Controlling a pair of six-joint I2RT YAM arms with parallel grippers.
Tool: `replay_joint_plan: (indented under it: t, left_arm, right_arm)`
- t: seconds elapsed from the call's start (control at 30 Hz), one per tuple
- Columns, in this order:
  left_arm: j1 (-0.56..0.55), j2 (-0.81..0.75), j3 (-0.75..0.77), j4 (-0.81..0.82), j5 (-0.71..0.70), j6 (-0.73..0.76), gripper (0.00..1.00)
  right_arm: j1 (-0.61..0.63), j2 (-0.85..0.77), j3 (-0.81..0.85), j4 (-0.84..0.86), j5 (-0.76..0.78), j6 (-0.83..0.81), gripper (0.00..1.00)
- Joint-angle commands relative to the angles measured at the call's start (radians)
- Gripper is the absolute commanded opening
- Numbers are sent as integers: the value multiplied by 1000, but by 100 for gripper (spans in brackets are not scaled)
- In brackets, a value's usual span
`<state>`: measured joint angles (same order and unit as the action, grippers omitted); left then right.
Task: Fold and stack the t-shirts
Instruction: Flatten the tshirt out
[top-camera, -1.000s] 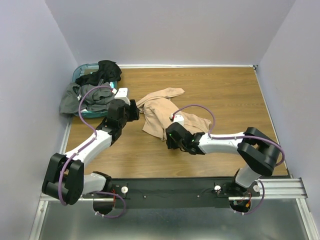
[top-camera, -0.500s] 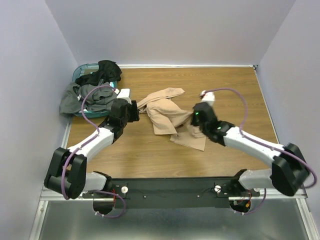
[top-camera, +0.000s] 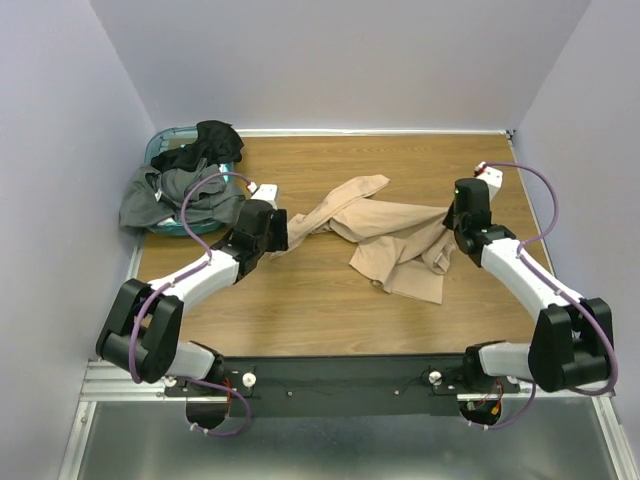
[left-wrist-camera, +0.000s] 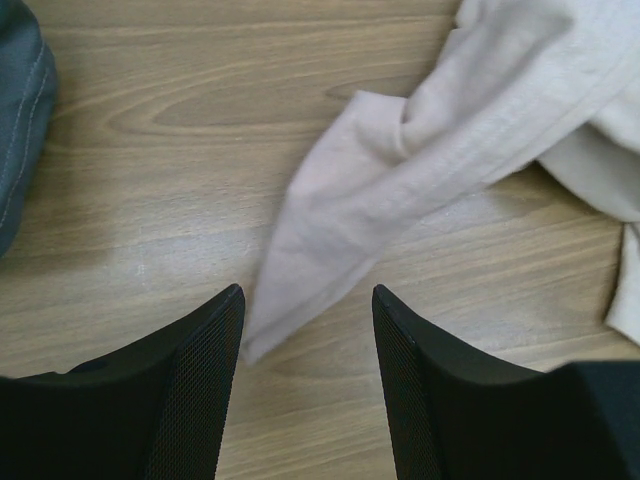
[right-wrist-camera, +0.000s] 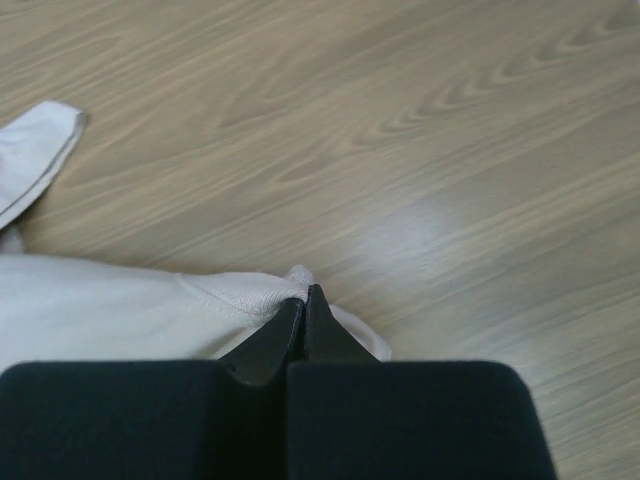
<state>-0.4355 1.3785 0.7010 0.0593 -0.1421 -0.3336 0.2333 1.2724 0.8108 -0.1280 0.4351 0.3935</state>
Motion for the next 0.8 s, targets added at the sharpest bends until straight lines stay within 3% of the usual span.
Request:
replay_joint_plan:
  t: [0.0,0.37,0.77]
  left_arm:
    - [-26,17,29,-36,-24,-2,62]
    - [-100,73,2,-58,28,-39,62]
    - [-118,80,-28,-102,-27,-82,62]
  right_arm:
    - [-100,61,53,-28,-61,-27,1]
    - [-140,76,79,-27,-128,-41,0]
    - [-138,65,73,-27,-159,-41,1]
